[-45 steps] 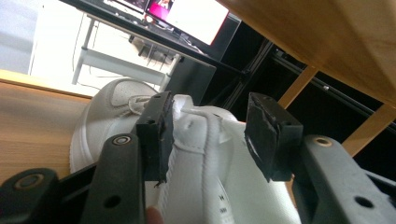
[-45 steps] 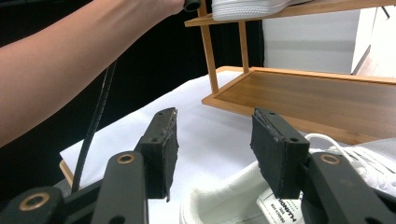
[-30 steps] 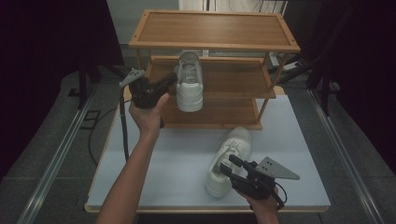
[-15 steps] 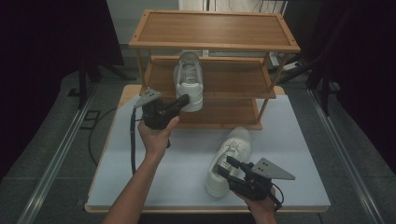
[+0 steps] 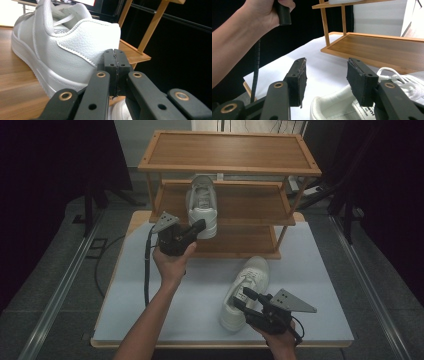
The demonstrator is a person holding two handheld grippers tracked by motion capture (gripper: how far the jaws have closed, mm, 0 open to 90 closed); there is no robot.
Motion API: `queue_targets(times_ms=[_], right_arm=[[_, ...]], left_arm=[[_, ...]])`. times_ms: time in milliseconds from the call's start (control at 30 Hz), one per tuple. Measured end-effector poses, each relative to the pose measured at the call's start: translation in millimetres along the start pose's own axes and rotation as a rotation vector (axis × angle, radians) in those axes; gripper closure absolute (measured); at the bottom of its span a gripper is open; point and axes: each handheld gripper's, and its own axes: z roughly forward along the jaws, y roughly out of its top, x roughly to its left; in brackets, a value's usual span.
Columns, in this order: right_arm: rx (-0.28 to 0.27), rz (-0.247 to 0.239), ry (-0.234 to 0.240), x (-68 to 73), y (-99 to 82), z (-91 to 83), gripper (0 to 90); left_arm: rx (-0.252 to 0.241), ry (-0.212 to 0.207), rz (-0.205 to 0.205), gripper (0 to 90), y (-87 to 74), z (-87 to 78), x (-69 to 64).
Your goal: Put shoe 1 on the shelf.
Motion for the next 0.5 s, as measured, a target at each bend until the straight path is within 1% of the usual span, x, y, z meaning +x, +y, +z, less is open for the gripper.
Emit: queue_targets(times_ms=[167,300,367,500], right_arm=[[-0.003,0.0,-0.001,0.0,0.1,-0.2,49.3],[-0.003,0.003,-0.001,-0.3,0.3,-0.6,49.3],[-0.004,0.001,0.0,-0.5,0.5,-1.1,49.3],[-0.006,0.002,-0.001,-0.9,0.9,-1.8,49.4]], left_arm=[[-0.005,0.014,-0.014,90.0,2.2,3.2,5.4],[-0.005,0.026,-0.017,90.0,4.1,6.0,8.8],[-0.009,0.026,-0.034,90.0,4.5,6.9,11.3],[-0.012,0.025,-0.039,90.0,5.1,7.4,13.3]])
